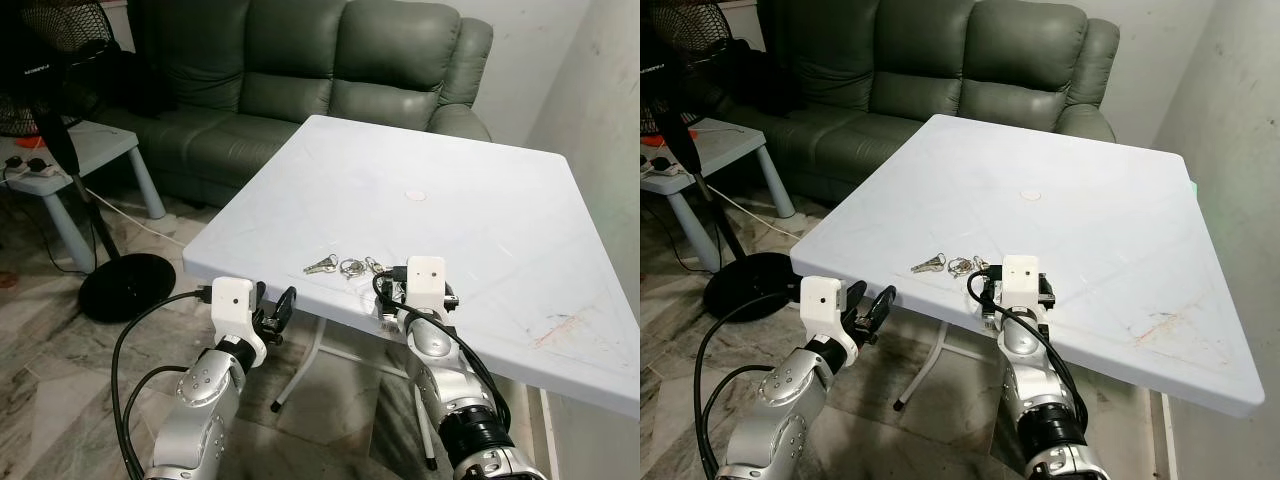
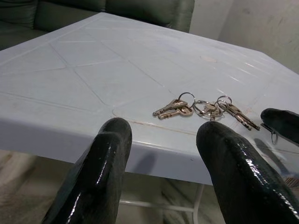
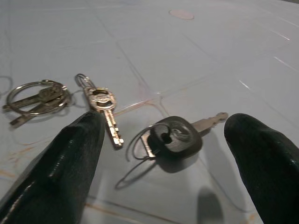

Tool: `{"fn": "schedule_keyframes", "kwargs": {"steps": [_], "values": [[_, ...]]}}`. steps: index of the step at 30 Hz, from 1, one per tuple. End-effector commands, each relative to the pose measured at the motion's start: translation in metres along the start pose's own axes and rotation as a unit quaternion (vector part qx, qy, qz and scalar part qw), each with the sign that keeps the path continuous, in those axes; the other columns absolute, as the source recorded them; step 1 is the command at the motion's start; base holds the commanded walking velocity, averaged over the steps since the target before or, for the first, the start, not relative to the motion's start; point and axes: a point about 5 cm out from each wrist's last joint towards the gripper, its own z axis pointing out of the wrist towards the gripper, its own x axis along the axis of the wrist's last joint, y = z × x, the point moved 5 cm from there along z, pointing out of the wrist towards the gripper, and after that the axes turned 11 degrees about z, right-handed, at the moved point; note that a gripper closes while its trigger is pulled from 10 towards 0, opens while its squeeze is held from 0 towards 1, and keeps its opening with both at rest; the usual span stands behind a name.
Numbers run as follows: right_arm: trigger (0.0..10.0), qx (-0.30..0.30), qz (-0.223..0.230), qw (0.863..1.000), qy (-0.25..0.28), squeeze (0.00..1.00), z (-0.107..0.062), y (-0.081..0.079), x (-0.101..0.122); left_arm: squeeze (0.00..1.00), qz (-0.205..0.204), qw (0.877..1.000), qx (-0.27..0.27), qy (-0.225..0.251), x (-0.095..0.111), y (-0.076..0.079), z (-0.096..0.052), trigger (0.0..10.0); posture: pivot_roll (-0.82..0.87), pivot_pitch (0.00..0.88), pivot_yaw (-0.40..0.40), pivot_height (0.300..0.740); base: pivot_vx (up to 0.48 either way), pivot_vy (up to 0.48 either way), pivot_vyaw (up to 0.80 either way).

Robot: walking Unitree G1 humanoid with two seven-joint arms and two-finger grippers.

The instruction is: Hang keys on a hook

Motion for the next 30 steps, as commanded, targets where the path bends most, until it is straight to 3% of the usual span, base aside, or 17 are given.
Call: {"fn": "schedule_keyframes", "kwargs": {"steps": [1, 2, 3, 5, 6, 7, 10, 12, 13, 14, 15, 16, 17, 30], "values": [[7.6, -0.003, -0.01, 1.0, -0.003, 0.0, -0.002, -0.002, -0.002, 0.0, 0.01, 1.0, -0.007, 0.0, 0.001, 0.002, -0.002, 10.0, 0.22, 0.0, -0.031, 0.74, 0.0, 0.0, 0.0], [7.6, -0.003, -0.01, 1.0, -0.003, 0.0, -0.002, -0.002, -0.002, 0.0, 0.01, 1.0, -0.007, 0.0, 0.001, 0.002, -0.002, 10.0, 0.22, 0.0, -0.031, 0.74, 0.0, 0.0, 0.0], [3.4, -0.003, -0.013, 1.0, -0.003, 0.0, -0.003, -0.003, -0.004, 0.0, 0.01, 1.0, -0.006, 0.0, 0.002, 0.002, -0.002, 10.0, 0.22, 0.0, -0.032, 0.74, 0.0, 0.0, 0.0], [3.4, -0.002, -0.014, 1.0, -0.002, 0.0, -0.004, -0.004, -0.005, 0.0, 0.01, 1.0, -0.005, 0.0, 0.002, 0.002, -0.002, 10.0, 0.22, 0.0, -0.032, 0.74, 0.0, 0.0, 0.0], [2.4, 0.0, -0.015, 1.0, -0.004, 0.0, -0.005, -0.004, -0.007, 0.0, 0.01, 1.0, -0.004, 0.0, 0.002, 0.002, -0.002, 10.0, 0.22, 0.0, -0.032, 0.74, 0.0, 0.0, 0.0], [0.7, -0.004, -0.023, 1.0, -0.006, 0.0, -0.005, -0.003, -0.008, 0.0, 0.011, 1.0, -0.003, 0.0, 0.002, 0.002, -0.002, 10.0, 0.22, 0.0, -0.032, 0.74, 0.0, 0.0, 0.0], [0.0, -0.004, -0.024, 1.0, -0.006, 0.0, -0.006, -0.003, -0.009, 0.0, 0.011, 1.0, -0.001, 0.0, 0.002, 0.001, -0.002, 10.0, 0.22, 0.0, -0.035, 0.74, 0.0, 0.0, 0.0], [0.3, -0.007, -0.029, 1.0, -0.007, 0.0, -0.006, -0.003, -0.01, 0.0, 0.011, 1.0, -0.001, -0.001, 0.002, 0.001, -0.003, 10.0, 0.22, 0.0, -0.035, 0.74, 0.0, 0.0, 0.0], [2.4, -0.002, -0.026, 1.0, -0.009, 0.0, -0.006, -0.004, -0.01, 0.0, 0.012, 1.0, 0.0, -0.001, 0.001, 0.001, -0.002, 10.0, 0.22, 0.0, -0.035, 0.74, 0.0, 0.0, 0.0], [2.4, 0.001, -0.023, 1.0, -0.01, 0.0, -0.006, -0.004, -0.011, 0.0, 0.012, 1.0, 0.001, -0.001, 0.001, 0.001, -0.002, 10.0, 0.22, 0.0, -0.035, 0.74, 0.0, 0.0, 0.0], [4.5, 0.008, -0.017, 1.0, -0.009, 0.0, -0.006, -0.006, -0.01, 0.0, 0.012, 1.0, 0.001, -0.001, 0.002, 0.001, -0.002, 10.0, 0.23, 0.0, -0.038, 0.74, 0.0, 0.0, 0.0], [8.5, 0.012, -0.011, 1.0, -0.008, 0.0, -0.007, -0.008, -0.009, 0.0, 0.012, 1.0, 0.002, -0.001, 0.002, 0.0, -0.002, 10.0, 0.23, 0.0, -0.038, 0.74, 0.0, 0.0, 0.0], [10.0, 0.014, -0.009, 1.0, -0.014, 0.0, -0.007, -0.009, -0.01, 0.0, 0.013, 1.0, 0.004, -0.001, 0.002, 0.0, -0.002, 10.0, 0.23, 0.0, -0.04, 0.74, 0.0, 0.0, 0.0], [10.0, 0.008, 0.024, 1.0, -0.015, 0.0, -0.005, -0.02, -0.003, 0.0, 0.012, 1.0, 0.015, -0.001, 0.002, -0.002, -0.002, 10.0, 0.22, 0.0, -0.038, 0.74, 0.0, 0.0, 0.0]]}}
